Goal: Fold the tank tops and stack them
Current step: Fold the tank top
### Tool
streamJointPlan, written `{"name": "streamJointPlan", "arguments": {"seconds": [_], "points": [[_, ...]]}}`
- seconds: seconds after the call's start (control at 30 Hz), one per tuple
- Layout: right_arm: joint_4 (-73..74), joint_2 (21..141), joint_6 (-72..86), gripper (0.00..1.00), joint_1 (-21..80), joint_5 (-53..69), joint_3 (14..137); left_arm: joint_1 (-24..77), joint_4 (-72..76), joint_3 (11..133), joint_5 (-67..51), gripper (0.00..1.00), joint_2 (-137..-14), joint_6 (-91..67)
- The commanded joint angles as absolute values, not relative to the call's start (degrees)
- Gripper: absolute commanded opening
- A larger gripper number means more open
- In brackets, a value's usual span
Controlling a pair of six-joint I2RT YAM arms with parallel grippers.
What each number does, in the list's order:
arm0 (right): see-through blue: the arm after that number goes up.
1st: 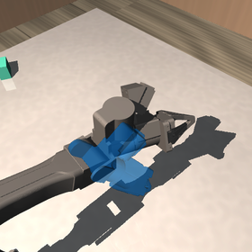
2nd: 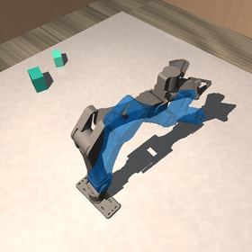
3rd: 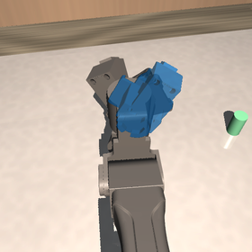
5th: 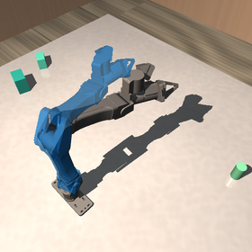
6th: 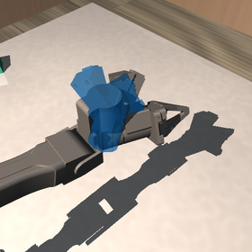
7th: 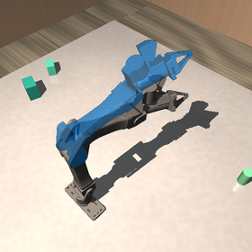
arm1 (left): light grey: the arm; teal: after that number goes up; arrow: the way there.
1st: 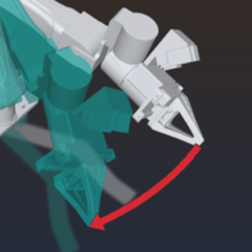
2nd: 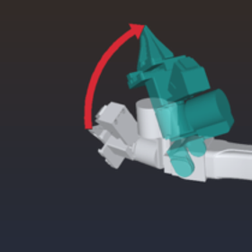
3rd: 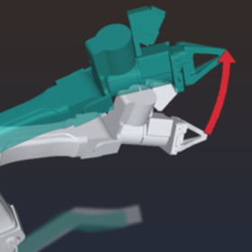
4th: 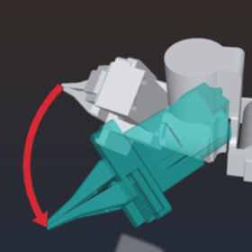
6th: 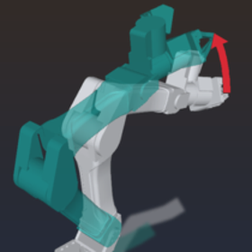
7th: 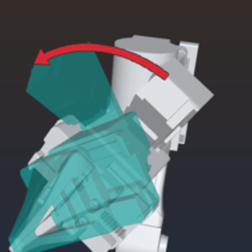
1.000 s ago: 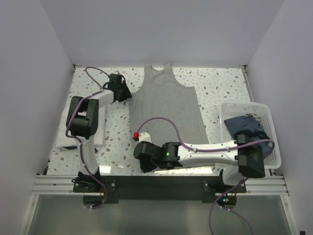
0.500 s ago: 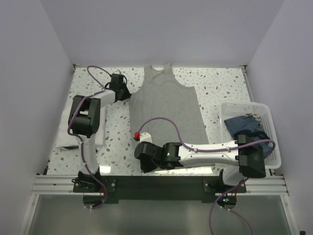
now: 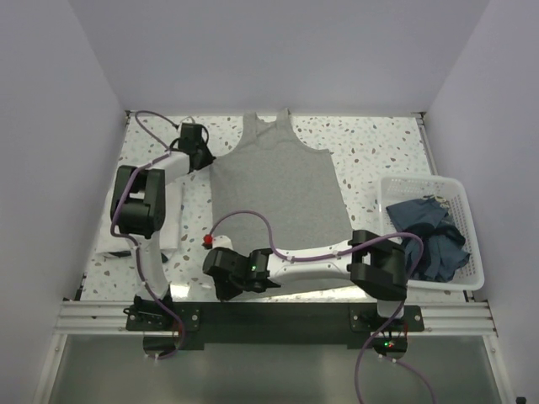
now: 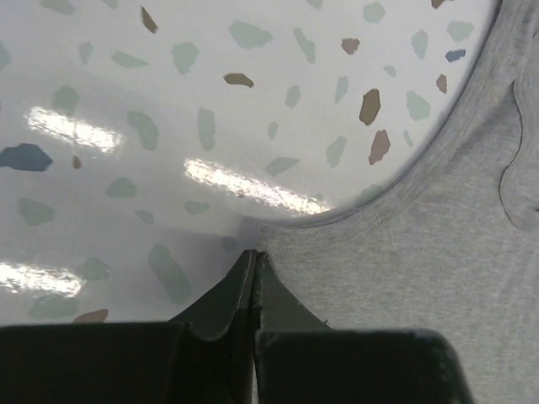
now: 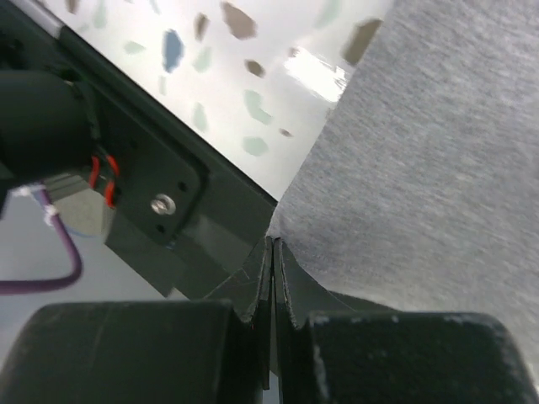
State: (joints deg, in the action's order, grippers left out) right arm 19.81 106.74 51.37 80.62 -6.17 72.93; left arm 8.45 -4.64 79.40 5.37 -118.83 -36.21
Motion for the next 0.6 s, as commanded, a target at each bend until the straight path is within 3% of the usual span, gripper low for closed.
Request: {"name": "streamJointPlan", "arguments": {"seconds": [0.0, 0.27, 0.57], "points": [[15.1, 108.2, 51.2, 0.00, 81.0, -2.9, 77.9, 6.3, -5.2, 81.8, 7.8, 0.00, -115.0, -35.2], [14.2, 109.6, 51.6, 0.00, 80.8, -2.7, 79.5, 6.2, -7.4, 84.9, 7.3, 0.00, -116.2, -33.9], [10.6, 103.1, 54.0, 0.00, 79.5, -4.8, 70.6, 9.0, -7.8, 86.7, 6.3, 0.00, -116.2, -35.6]]}}
